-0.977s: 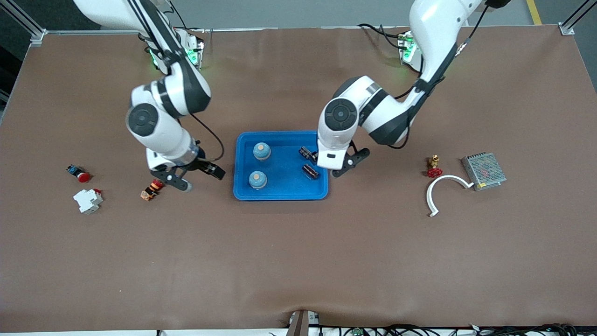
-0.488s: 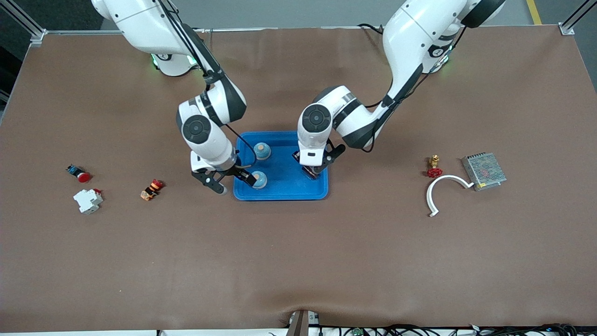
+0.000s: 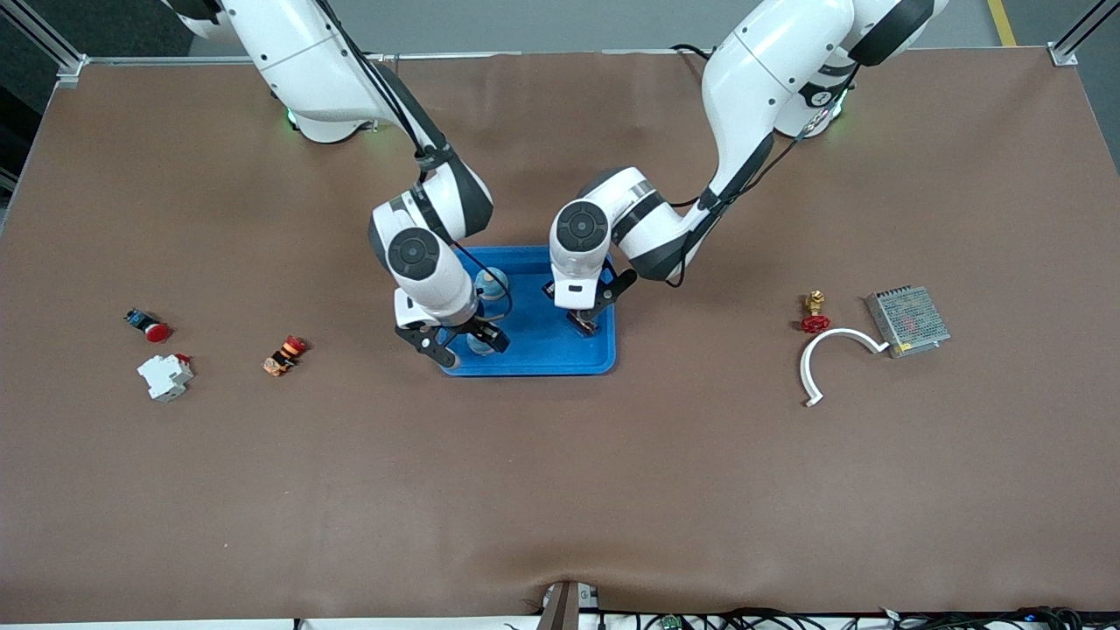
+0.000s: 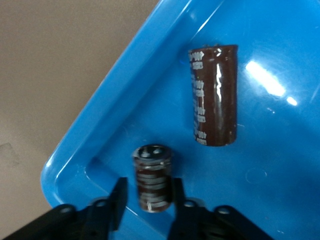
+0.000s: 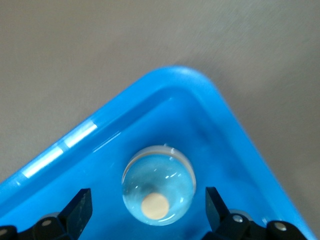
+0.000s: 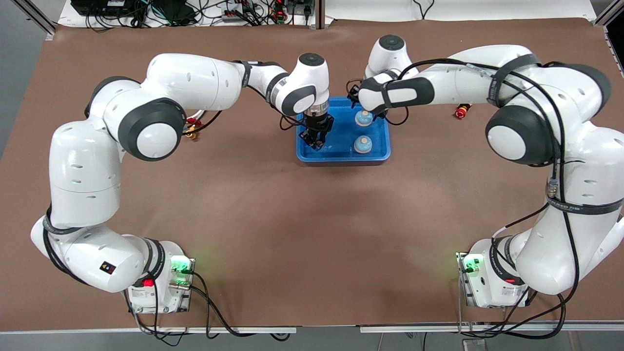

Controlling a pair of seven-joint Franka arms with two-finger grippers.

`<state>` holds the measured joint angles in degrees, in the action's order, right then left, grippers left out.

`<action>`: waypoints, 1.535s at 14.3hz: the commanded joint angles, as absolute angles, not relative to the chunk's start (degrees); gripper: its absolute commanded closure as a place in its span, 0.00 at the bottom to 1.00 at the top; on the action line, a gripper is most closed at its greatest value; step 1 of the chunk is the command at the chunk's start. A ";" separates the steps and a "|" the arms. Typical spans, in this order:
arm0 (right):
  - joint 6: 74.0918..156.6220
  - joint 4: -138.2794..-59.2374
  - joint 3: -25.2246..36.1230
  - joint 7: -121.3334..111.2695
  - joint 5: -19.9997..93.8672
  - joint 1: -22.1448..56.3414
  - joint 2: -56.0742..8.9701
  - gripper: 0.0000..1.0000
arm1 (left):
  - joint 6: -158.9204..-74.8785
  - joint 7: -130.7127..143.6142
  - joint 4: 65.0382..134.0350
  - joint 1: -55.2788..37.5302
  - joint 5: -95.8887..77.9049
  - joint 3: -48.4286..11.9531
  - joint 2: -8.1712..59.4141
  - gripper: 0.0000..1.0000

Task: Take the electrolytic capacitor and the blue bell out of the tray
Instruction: 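Grasp a brown capacitor with the left gripper while the right gripper grasps a bell, then lift the capacitor with the left gripper while the right gripper lifts the bell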

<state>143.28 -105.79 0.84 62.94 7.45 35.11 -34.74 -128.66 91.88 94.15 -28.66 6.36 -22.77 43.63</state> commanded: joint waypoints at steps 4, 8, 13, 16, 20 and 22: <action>142.74 -103.27 1.49 64.16 7.12 36.39 -37.27 0.00 | -129.64 92.90 92.99 -29.44 7.65 -21.80 44.74 0.72; 142.38 -103.27 1.67 63.90 6.16 36.21 -37.18 0.00 | -129.64 92.90 92.90 -29.36 10.46 -21.80 45.35 0.90; 142.03 -103.27 1.67 64.33 5.18 36.30 -37.09 0.89 | -129.64 92.46 92.81 -29.27 10.81 -21.88 44.92 1.00; 141.86 -103.36 1.67 67.05 5.36 36.30 -37.00 1.00 | -128.50 92.55 92.72 -28.57 10.81 -21.88 42.55 1.00; 131.79 -100.74 1.58 66.18 5.36 35.78 -34.55 1.00 | -122.71 92.29 92.72 -27.60 10.72 -21.97 36.58 1.00; 121.34 -96.44 1.84 63.04 5.19 35.33 -34.28 1.00 | -119.81 90.63 92.99 -24.19 10.81 -22.41 33.59 1.00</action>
<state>129.74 -99.83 1.66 64.63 6.19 35.93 -35.83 -123.11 91.83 91.43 -27.14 9.85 -22.13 38.08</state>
